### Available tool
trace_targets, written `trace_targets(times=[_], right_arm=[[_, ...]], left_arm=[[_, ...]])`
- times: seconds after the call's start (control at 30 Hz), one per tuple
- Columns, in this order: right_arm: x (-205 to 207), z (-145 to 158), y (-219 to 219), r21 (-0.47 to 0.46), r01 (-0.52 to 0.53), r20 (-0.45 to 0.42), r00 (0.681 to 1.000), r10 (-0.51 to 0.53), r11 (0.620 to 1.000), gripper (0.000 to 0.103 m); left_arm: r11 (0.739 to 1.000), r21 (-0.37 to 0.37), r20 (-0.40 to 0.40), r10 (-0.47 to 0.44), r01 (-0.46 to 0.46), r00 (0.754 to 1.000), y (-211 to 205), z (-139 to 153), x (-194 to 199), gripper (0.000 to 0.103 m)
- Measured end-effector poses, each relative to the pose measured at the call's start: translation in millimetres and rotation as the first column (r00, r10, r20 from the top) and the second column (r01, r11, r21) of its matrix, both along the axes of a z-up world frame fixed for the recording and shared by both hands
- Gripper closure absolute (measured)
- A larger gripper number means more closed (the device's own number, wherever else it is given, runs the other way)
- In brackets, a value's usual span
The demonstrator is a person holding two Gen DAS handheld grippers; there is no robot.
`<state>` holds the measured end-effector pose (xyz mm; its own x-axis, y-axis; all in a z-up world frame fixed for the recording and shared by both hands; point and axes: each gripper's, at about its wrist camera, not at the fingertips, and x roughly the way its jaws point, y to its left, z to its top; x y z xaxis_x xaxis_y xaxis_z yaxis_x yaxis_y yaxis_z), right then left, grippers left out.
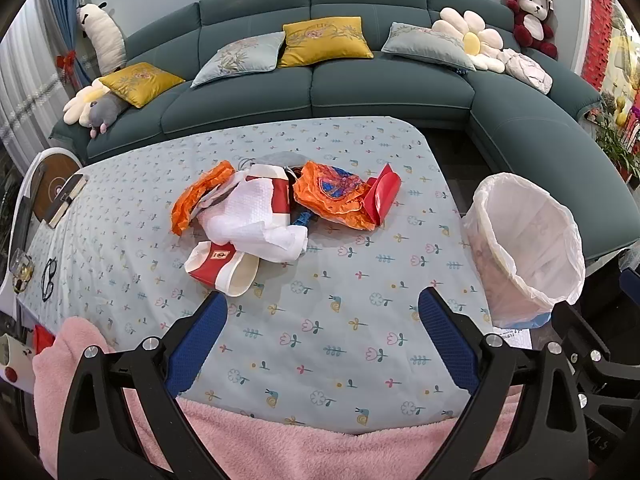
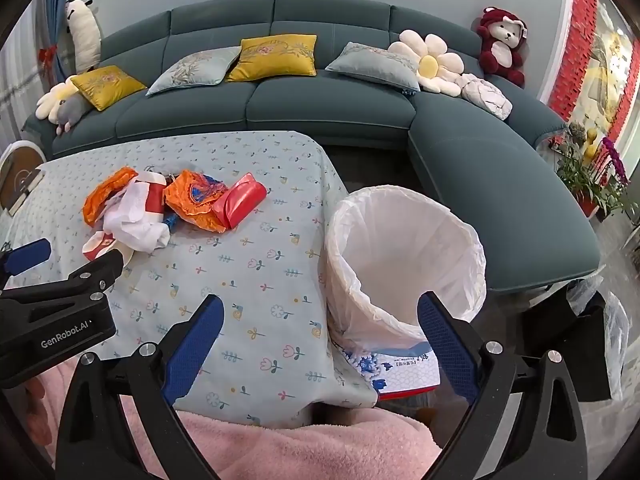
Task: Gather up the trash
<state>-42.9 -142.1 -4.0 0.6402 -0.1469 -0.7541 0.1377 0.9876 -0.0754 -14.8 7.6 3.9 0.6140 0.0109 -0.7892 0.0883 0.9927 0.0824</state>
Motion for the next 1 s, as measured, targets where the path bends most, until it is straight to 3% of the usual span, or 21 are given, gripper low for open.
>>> trace_targets(times=[1.0], right_arm=[[-0.8,0.9,1.7,-0.004,0.0,0.007,1.0,0.0,1.0,0.01]], left_arm=[[1.0,0.003,0.003,-0.008,0.008,1.0,-2.5,0.3,-1.7,0.011]])
